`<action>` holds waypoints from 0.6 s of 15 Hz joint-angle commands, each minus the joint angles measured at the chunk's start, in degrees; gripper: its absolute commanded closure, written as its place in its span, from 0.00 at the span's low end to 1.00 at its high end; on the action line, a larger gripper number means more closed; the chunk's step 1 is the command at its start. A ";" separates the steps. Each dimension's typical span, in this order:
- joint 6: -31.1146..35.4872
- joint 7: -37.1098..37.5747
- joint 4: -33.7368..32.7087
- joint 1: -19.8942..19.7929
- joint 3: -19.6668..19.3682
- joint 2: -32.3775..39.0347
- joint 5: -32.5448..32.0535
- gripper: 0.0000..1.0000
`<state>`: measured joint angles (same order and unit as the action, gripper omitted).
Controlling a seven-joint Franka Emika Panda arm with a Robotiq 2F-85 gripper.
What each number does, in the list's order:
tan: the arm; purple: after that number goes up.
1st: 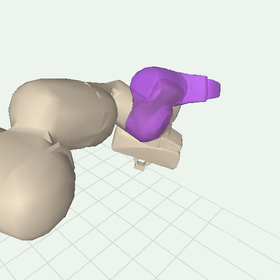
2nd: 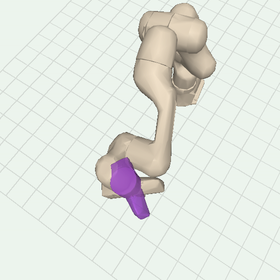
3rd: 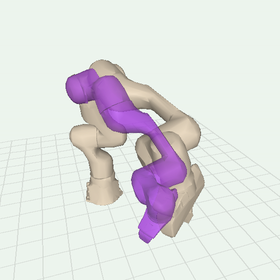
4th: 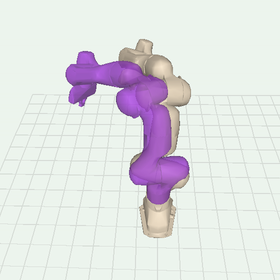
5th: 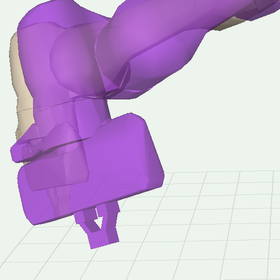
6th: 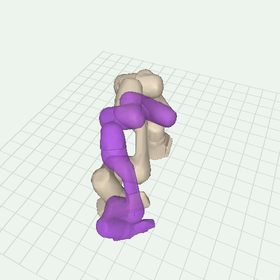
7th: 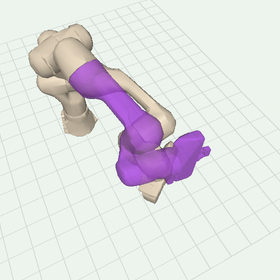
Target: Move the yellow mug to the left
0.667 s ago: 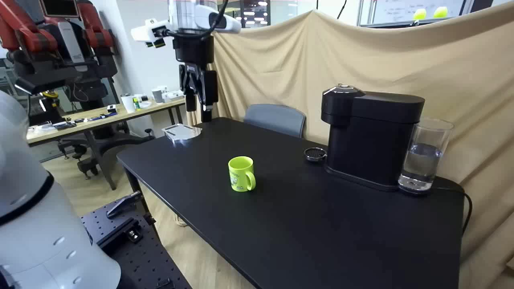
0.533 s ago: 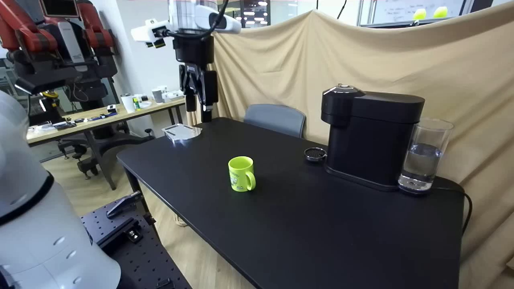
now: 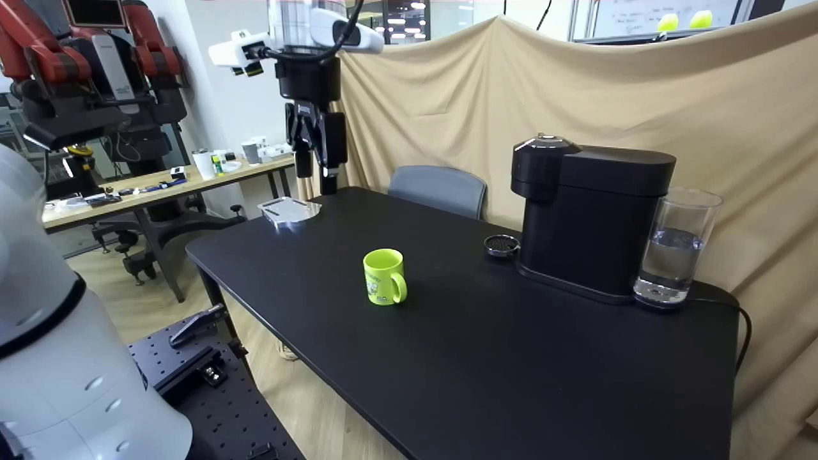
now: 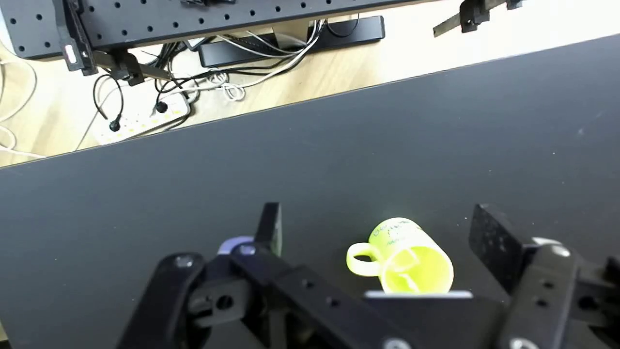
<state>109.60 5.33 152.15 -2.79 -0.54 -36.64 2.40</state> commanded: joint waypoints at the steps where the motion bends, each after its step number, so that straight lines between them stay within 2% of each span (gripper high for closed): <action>1: -0.10 -0.03 -0.08 -0.04 0.02 0.01 0.01 0.00; 3: -0.10 -0.03 -0.08 -0.04 0.02 0.01 0.01 0.00; 5: 1.52 -0.82 -1.38 0.36 0.25 3.53 -0.32 0.00; 7: 5.14 -2.03 -2.70 1.03 0.84 8.13 -0.80 0.00; 9: 12.29 -3.30 -3.54 2.00 1.45 13.29 -0.63 0.00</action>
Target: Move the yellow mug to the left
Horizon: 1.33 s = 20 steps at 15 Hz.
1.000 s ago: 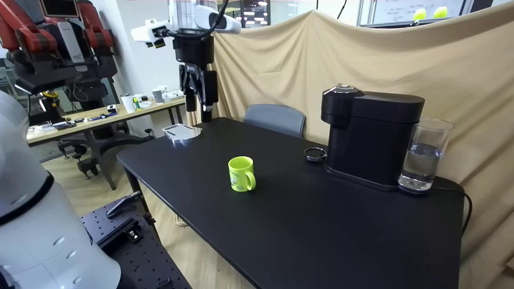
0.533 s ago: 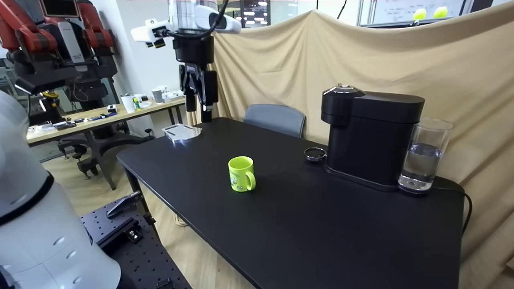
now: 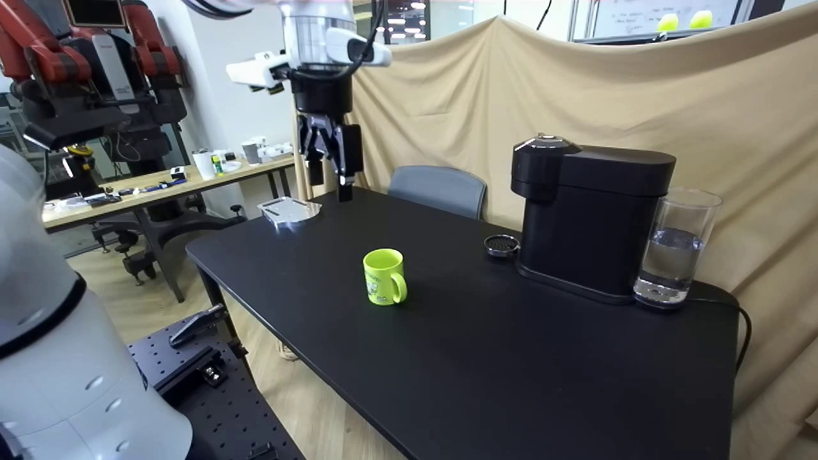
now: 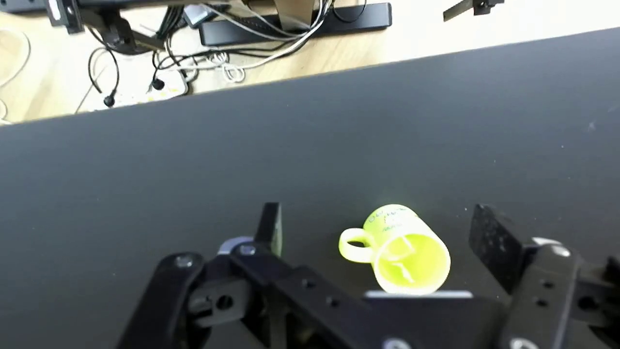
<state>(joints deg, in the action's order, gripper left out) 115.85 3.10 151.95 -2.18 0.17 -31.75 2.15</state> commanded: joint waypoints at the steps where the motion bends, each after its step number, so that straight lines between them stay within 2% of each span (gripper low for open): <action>1: 9.71 -0.95 -4.16 1.86 1.69 12.12 -0.99 0.00; 6: 23.28 2.47 -9.88 3.87 6.16 29.50 -6.12 0.00; 11: 25.36 4.66 -19.19 7.30 6.46 42.93 -10.31 0.00; 14: 25.02 6.49 -23.17 9.20 5.86 47.55 -9.05 0.00; 20: 26.14 9.10 -24.05 11.01 5.10 50.50 -7.08 0.00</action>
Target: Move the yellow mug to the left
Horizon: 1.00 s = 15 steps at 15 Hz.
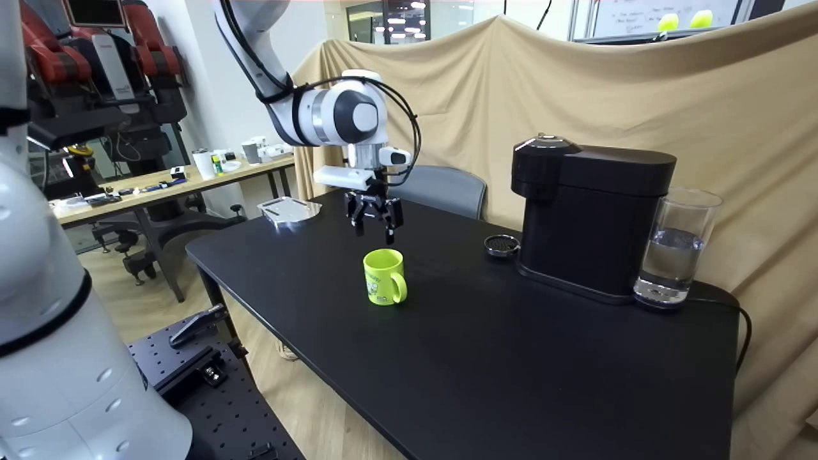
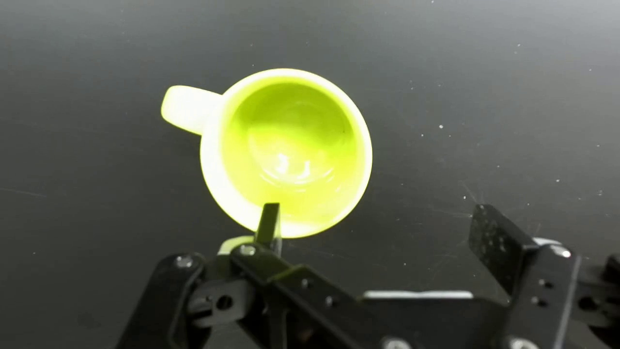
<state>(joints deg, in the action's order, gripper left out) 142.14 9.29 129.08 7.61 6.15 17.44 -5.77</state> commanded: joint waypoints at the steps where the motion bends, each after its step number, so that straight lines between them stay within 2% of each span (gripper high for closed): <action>1: 0.00 3.11 -0.81 1.26 -0.83 1.37 1.45 0.00; 5: 0.62 3.57 0.12 1.51 -0.91 1.70 2.64 0.00; 6: 0.44 3.59 0.05 1.53 -1.14 2.08 2.73 0.03; 7: 0.46 3.46 0.04 1.43 -1.22 2.37 3.03 0.27; 9: 0.58 3.65 0.22 1.49 -1.75 2.73 2.68 0.31; 15: 0.14 2.96 0.42 1.28 -2.69 3.85 2.63 0.75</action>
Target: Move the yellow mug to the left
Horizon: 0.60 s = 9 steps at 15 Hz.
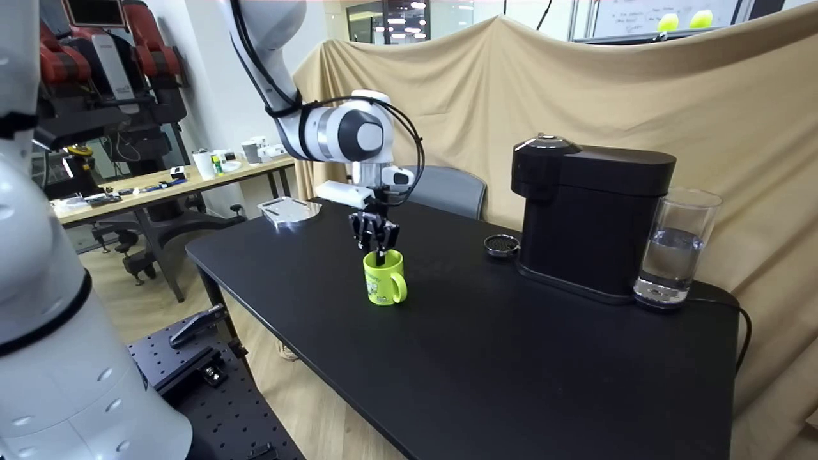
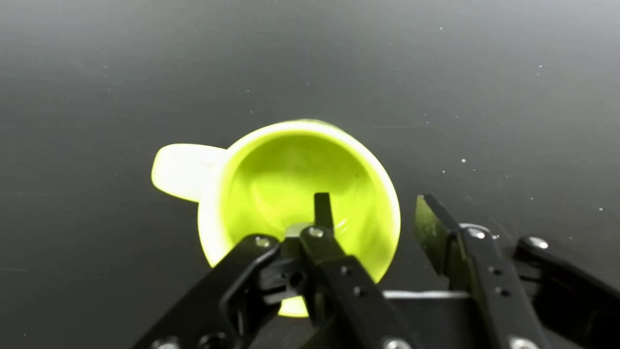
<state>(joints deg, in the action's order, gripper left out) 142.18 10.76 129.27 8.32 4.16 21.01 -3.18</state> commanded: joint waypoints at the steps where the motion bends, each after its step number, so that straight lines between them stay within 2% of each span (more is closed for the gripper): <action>1: 0.03 1.31 0.20 0.54 -0.73 0.40 0.08 0.81; 3: 0.05 1.00 0.31 0.48 -0.66 0.25 0.24 0.95; 4: 0.13 0.76 0.42 0.44 -0.56 0.07 0.30 0.99; 9: -0.06 -0.39 0.99 0.18 -0.12 -1.26 0.67 0.98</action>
<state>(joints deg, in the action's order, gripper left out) 142.23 10.53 129.30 8.35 3.96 21.55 -3.16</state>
